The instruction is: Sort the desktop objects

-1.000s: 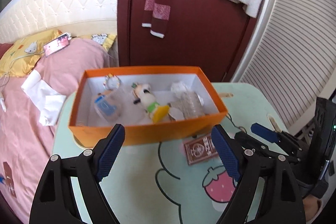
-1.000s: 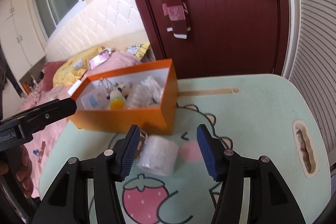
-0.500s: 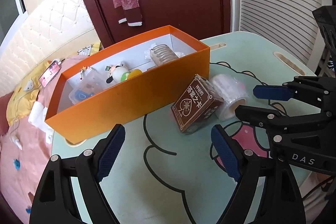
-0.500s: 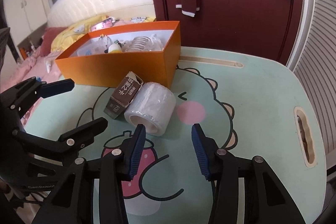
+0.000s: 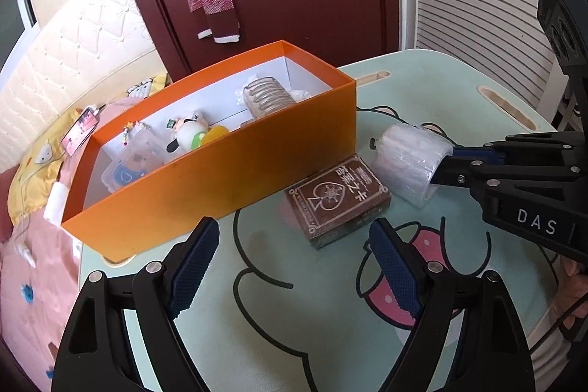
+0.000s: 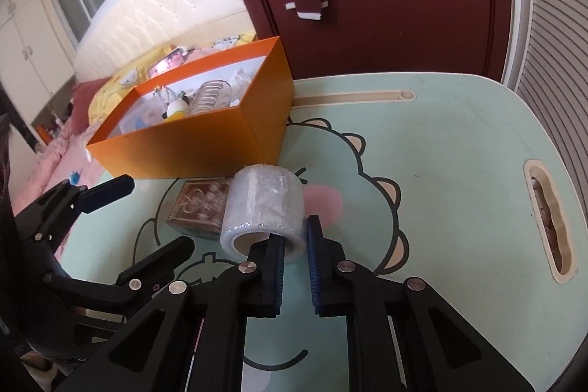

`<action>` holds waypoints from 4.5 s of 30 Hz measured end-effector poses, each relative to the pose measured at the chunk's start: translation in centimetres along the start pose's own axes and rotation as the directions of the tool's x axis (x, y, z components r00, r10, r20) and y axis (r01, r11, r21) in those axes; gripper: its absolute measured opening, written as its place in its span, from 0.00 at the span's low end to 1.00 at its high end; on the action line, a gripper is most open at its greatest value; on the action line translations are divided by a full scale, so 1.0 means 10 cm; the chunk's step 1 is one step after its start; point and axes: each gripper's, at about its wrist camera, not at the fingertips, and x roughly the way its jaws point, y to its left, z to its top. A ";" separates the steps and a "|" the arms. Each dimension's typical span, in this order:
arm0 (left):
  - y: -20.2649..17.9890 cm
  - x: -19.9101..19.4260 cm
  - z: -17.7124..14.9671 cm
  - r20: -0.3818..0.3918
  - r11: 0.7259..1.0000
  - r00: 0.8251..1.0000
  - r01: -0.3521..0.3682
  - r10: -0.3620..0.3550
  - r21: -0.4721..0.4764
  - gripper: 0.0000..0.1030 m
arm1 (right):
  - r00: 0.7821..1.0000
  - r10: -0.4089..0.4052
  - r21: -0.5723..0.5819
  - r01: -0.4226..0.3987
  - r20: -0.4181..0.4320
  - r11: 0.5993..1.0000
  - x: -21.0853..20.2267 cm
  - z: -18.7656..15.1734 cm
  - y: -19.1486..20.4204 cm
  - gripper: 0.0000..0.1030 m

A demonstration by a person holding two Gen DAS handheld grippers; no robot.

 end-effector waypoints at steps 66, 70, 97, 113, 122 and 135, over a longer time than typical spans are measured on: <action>1.44 -0.25 0.55 0.059 0.914 0.996 -0.037 0.066 -0.403 0.79 | 0.981 0.057 0.044 -0.066 0.183 0.997 0.16 0.95 0.76 0.39; 1.47 -0.26 0.52 0.052 0.912 0.997 -0.036 0.063 -0.408 0.80 | 0.978 0.054 0.049 -0.066 0.203 0.997 0.08 0.94 0.69 0.43; 1.32 -0.41 0.20 0.056 0.910 0.998 -0.015 0.042 -0.415 0.80 | 0.987 -0.028 -0.057 0.038 0.160 0.998 0.01 0.65 0.82 0.53; 0.89 -0.15 -0.53 -0.081 0.912 0.994 -0.105 0.079 -0.396 0.80 | 0.990 -0.131 -0.077 0.134 0.046 0.988 0.08 -0.16 0.69 0.68; 0.96 -0.02 -0.64 -0.117 0.891 0.989 -0.137 0.095 -0.434 0.92 | 0.976 -0.216 -0.121 0.217 0.018 0.969 0.28 -0.28 0.71 0.79; 1.02 0.02 -0.68 -0.143 0.863 0.982 -0.174 0.119 -0.474 1.00 | 0.973 -0.231 -0.085 0.230 -0.003 0.969 0.32 -0.27 0.60 1.00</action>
